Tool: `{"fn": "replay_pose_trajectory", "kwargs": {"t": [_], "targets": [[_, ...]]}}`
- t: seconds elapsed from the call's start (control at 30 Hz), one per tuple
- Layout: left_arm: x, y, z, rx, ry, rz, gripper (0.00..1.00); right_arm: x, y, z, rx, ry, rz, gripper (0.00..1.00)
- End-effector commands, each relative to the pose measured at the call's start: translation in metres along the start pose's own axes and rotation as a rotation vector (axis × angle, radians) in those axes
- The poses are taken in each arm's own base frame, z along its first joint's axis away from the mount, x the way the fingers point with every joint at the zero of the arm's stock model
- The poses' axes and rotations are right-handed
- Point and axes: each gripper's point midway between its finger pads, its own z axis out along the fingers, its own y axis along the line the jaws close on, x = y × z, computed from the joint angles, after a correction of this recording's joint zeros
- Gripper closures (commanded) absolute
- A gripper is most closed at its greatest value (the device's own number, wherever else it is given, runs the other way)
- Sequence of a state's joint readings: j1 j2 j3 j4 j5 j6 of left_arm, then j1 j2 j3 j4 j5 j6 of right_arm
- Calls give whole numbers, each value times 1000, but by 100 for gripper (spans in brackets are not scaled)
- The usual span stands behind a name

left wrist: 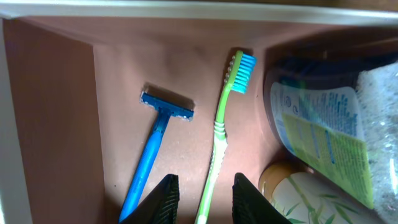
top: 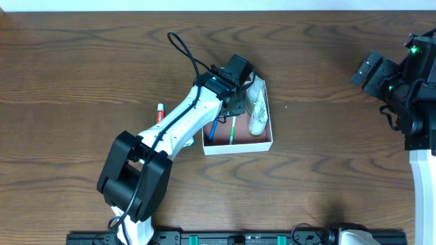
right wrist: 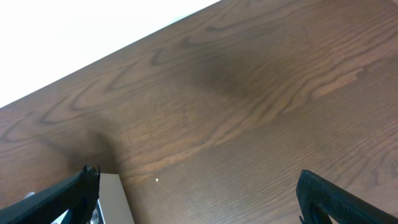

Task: Pack container
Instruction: 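Place the toothbrush into the box beside the razor, then grasp the Colgate toothpaste tube with the left gripper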

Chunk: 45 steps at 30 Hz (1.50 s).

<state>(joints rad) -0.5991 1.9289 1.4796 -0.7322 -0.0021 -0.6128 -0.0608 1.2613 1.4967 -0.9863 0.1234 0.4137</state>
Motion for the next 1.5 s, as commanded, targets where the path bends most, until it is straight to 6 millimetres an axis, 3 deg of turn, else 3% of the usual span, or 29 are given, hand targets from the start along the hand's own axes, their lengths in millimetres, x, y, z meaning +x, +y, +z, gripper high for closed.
{"fn": "replay_pose_trajectory", "kwargs": {"t": [0.0, 0.1, 0.13, 0.17, 0.23, 0.27, 0.37, 0.4, 0.47, 0.63, 0.7, 0.8, 0.93, 1.1, 1.3, 1.47], "targets": [[-5, 3, -17, 21, -19, 21, 70, -2, -1, -1, 2, -4, 16, 1], [-17, 11, -51, 46, -71, 44, 69, -2, -1, -1, 2, -4, 16, 1], [-22, 14, -64, 58, -97, 50, 64, -2, -1, -1, 2, -4, 16, 1], [-27, 18, -78, 68, -123, 60, 57, -2, -1, -1, 2, -4, 16, 1], [-36, 31, -109, 82, -186, 117, 29, -2, -1, -1, 2, -4, 16, 1], [-38, 39, -122, 78, -209, 157, 23, -2, -1, -1, 2, -4, 16, 1], [-44, 72, -147, 43, -241, 193, 12, -2, -1, -1, 2, -4, 16, 1], [-45, 89, -152, 12, -238, 160, 4, -2, -1, -1, 2, -4, 16, 1], [-45, 128, -151, -62, -201, 82, 2, -2, -1, -1, 2, -4, 16, 1], [-35, 197, -122, -168, -56, -52, 1, -2, -1, -1, 2, -4, 16, 1], [-30, 216, -98, -195, 11, -55, 1, -2, -1, -1, 2, -4, 16, 1], [-22, 228, -69, -213, 107, 1, 0, -2, -1, -1, 2, -4, 16, 1], [-12, 235, -30, -226, 217, 23, 5, -2, -1, -1, 2, -4, 16, 1], [-4, 240, 4, -234, 289, 21, 11, -2, -1, -1, 1, -4, 16, 1], [-2, 241, 29, -226, 316, 20, 23, -2, -1, -1, 2, -4, 16, 1], [-4, 232, 37, -171, 309, 12, 25, -2, -1, -1, 2, -4, 16, 1]]}}
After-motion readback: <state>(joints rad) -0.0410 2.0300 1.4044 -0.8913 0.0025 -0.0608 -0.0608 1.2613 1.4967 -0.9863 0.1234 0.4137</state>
